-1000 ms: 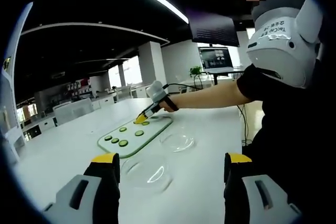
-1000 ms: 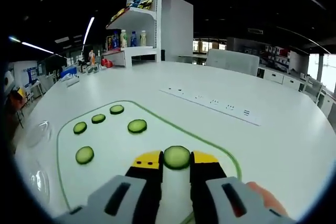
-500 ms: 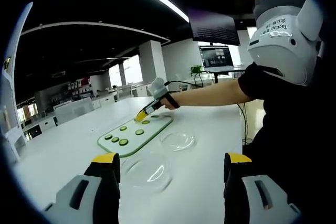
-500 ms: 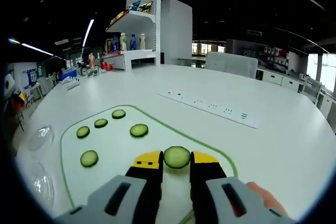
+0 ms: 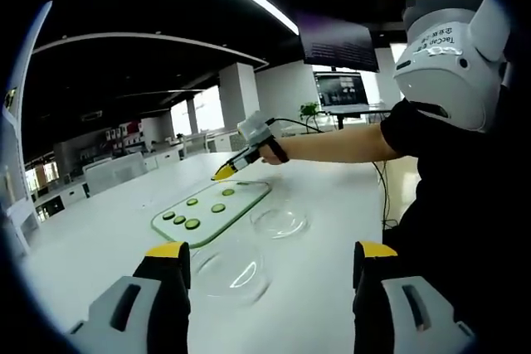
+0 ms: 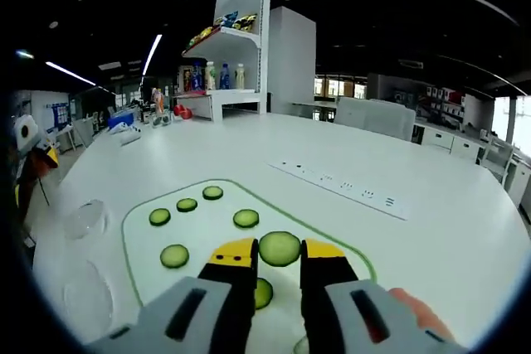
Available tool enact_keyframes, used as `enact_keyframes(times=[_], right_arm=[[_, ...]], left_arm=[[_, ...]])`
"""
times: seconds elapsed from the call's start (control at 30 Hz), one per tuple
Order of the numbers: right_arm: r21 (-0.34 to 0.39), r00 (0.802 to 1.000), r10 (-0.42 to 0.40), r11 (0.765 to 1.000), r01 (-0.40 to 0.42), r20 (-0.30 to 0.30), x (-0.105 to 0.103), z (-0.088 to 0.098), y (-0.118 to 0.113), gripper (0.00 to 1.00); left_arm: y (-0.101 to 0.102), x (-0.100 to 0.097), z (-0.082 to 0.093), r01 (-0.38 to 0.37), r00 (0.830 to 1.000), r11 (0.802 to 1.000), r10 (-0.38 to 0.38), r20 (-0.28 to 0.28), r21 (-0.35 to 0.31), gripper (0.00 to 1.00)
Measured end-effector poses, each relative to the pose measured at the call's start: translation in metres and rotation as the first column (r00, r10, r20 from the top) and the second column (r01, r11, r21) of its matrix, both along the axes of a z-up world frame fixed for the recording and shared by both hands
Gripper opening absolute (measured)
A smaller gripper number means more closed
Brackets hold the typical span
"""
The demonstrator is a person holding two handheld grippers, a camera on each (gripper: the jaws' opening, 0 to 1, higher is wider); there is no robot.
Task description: Open the petri dish lid, add cucumber slices into the petri dish, and close the lid
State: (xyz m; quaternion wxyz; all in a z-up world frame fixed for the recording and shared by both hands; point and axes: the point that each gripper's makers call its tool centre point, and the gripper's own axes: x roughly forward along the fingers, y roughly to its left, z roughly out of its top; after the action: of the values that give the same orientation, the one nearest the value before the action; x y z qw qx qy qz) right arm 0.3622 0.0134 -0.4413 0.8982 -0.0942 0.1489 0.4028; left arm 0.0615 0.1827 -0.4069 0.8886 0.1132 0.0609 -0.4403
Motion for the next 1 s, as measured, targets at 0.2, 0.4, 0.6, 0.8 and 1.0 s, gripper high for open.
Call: enact_keyframes(times=[0.2, 0.4, 0.6, 0.8, 1.0], right_arm=[[-0.010, 0.997, 0.069, 0.998, -0.069, 0.035, -0.026, 0.021, 0.006, 0.18], [-0.026, 0.987, 0.145, 0.989, -0.144, 0.074, -0.053, 0.043, 0.012, 0.18], [-0.053, 0.962, 0.251, 0.968, -0.247, 0.106, -0.097, 0.061, 0.024, 0.18], [-0.034, 0.940, 0.329, 0.944, -0.327, 0.090, -0.135, 0.070, 0.032, 0.18], [-0.024, 0.925, 0.376, 0.927, -0.375, 0.056, -0.167, 0.064, 0.037, 0.18]], left_arm=[[-0.003, 0.000, 0.001, 0.005, 1.000, 1.000, -0.005, 0.003, 0.002, 0.79], [-0.007, 0.000, 0.001, 0.012, 1.000, 1.000, -0.012, 0.004, 0.004, 0.79], [-0.011, 0.001, 0.000, 0.021, 1.000, 1.000, -0.021, 0.004, 0.005, 0.79], [-0.014, 0.001, 0.000, 0.030, 1.000, 1.000, -0.030, 0.005, 0.005, 0.79], [-0.015, 0.000, -0.002, 0.035, 0.999, 0.999, -0.035, 0.004, 0.003, 0.78]])
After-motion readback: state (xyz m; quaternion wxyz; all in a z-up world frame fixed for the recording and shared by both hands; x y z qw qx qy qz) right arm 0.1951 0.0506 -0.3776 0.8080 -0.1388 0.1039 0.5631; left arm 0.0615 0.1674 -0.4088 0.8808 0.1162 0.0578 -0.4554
